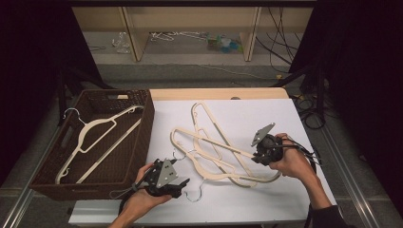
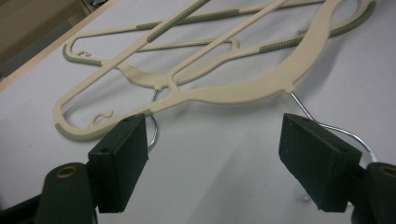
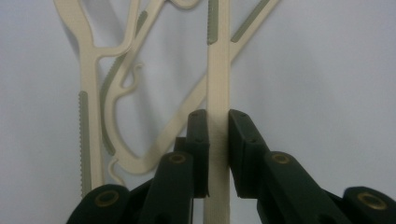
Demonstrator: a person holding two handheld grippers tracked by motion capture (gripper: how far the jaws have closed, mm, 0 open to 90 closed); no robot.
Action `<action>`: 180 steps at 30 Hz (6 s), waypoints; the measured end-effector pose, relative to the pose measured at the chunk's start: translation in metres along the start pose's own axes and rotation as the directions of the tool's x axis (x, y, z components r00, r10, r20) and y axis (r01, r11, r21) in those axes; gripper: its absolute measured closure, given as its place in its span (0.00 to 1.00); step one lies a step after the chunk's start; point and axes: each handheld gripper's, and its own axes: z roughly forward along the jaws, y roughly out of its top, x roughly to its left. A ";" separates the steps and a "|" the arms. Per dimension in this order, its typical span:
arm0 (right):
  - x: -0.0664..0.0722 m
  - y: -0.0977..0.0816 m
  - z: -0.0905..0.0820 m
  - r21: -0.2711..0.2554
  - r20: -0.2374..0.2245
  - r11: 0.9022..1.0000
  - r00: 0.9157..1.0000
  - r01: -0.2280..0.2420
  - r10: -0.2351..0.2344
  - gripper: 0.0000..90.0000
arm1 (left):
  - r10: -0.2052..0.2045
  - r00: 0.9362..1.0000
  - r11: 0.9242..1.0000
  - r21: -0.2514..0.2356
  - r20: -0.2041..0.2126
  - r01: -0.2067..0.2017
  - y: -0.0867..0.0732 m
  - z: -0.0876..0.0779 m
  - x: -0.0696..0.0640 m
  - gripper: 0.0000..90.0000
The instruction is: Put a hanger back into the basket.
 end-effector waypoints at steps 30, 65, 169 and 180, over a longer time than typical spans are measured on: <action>0.005 0.003 -0.017 -0.006 -0.031 1.000 0.999 -0.015 0.015 0.89 | 0.338 0.941 0.935 0.124 -0.032 -0.332 0.023 0.053 -0.020 0.28; -0.016 -0.034 0.029 0.013 -0.251 0.996 0.964 -0.089 0.089 0.84 | 0.667 0.740 0.739 -0.210 0.092 -0.640 0.051 0.014 -0.018 0.91; 0.023 -0.076 -0.018 -0.459 0.033 0.831 0.929 -0.314 0.370 0.30 | -0.346 0.935 0.928 -0.175 -0.077 0.329 0.031 -0.199 0.223 0.95; 0.024 -0.074 -0.016 -0.454 0.020 0.832 0.930 -0.319 0.368 0.29 | -0.332 0.932 0.942 -0.093 -0.146 0.321 -0.006 -0.190 0.239 0.95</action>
